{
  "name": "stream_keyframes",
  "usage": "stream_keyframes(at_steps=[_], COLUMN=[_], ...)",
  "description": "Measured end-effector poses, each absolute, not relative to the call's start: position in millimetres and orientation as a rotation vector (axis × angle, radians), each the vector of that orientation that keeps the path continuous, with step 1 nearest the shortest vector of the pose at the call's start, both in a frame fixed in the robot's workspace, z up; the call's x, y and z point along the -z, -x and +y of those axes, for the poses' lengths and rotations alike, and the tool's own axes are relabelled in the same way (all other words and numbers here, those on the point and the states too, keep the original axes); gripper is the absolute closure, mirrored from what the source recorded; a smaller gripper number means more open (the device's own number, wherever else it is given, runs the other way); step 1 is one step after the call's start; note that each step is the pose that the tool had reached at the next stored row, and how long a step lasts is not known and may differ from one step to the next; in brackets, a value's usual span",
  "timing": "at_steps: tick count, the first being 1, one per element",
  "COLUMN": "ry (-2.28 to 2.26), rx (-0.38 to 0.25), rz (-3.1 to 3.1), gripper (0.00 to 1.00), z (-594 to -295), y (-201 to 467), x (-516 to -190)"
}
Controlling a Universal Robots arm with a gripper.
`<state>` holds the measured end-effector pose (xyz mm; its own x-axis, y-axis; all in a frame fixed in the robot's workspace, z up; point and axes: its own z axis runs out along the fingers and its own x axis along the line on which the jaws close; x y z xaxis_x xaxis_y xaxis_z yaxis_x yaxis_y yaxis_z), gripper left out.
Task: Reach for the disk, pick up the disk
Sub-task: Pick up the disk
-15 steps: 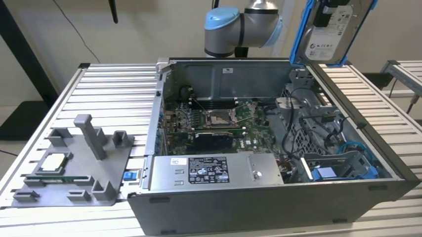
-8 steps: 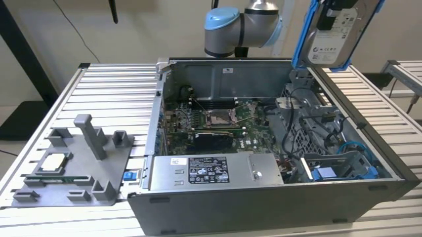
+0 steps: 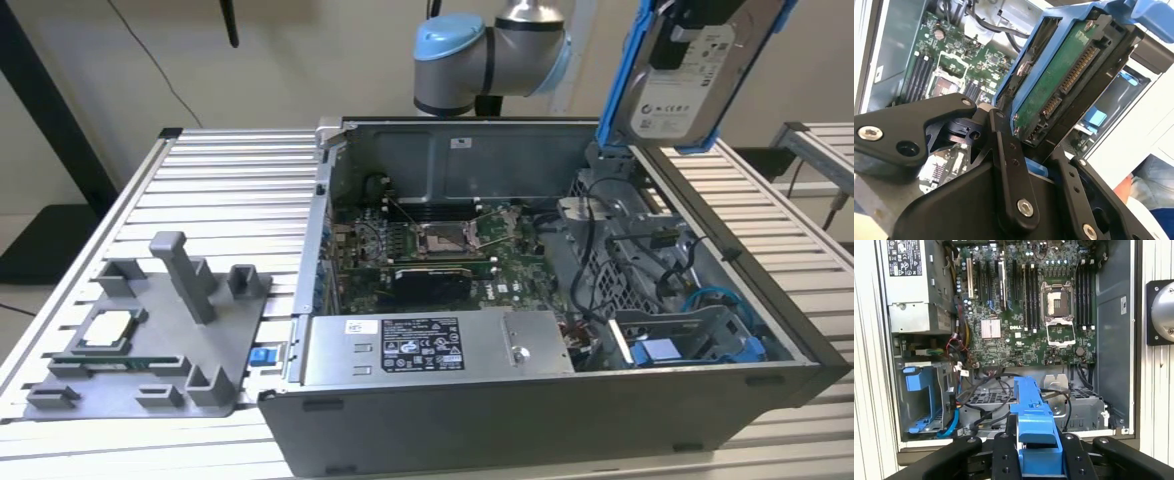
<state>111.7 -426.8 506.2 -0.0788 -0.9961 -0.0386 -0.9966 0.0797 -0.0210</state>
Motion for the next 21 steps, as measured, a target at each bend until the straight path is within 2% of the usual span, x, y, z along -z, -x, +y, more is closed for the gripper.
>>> stream_keyframes(at_steps=[21], ry=[2.103], rx=[-0.017], rz=[2.276], gripper=[1.00], z=[-471], y=[-112], x=[-504])
